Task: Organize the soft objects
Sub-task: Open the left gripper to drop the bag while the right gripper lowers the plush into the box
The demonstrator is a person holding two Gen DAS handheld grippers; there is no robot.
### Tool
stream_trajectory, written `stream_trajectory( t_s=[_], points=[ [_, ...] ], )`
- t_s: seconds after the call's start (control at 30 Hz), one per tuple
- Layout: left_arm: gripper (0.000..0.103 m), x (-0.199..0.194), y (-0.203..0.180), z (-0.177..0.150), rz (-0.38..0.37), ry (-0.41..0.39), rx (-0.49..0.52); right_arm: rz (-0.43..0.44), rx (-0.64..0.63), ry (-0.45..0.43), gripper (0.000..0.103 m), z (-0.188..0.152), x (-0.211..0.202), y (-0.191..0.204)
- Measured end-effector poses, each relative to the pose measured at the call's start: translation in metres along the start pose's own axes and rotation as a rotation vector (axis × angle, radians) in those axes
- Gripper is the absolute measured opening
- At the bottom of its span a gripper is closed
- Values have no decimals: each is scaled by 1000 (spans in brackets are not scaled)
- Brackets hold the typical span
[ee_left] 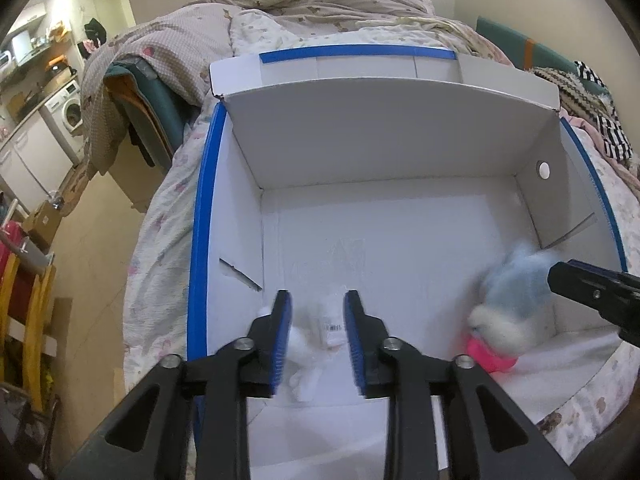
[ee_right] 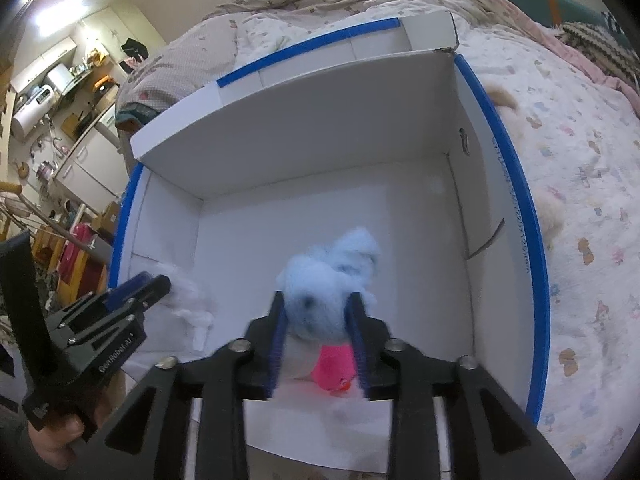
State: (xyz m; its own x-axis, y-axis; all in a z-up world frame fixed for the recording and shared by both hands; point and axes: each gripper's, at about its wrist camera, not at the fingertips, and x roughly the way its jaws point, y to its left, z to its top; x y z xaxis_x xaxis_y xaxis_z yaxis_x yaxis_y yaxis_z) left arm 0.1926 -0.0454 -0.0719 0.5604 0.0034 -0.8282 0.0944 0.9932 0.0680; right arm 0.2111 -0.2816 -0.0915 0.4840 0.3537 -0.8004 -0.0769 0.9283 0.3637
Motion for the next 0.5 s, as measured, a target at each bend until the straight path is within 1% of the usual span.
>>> stream_trajectory(
  t_s=[0.03, 0.1, 0.13, 0.2, 0.27, 0.33, 0.37, 0.5],
  points=[
    [45, -1, 0, 0, -3, -2, -4, 11, 7, -7, 69, 0, -2, 0],
    [58, -7, 1, 1, 5, -23, -12, 23, 22, -30, 73, 2, -6, -1],
    [61, -9, 2, 2, 7, -31, -13, 25, 25, -34, 75, 3, -7, -2],
    [65, -12, 1, 3, 2, -35, -12, 24, 29, -33, 79, 4, -7, -1],
    [65, -14, 1, 3, 2, -40, -9, 15, 31, -33, 85, 5, -7, 0],
    [66, -16, 1, 4, 7, -43, -11, 11, 26, -44, 99, 6, -8, 2],
    [66, -17, 1, 4, 7, -42, -12, 15, 24, -53, 103, 6, -9, 3],
    [66, -21, 4, 4, 5, -45, -20, 32, 11, -95, 103, 8, -16, 6]
  ],
)
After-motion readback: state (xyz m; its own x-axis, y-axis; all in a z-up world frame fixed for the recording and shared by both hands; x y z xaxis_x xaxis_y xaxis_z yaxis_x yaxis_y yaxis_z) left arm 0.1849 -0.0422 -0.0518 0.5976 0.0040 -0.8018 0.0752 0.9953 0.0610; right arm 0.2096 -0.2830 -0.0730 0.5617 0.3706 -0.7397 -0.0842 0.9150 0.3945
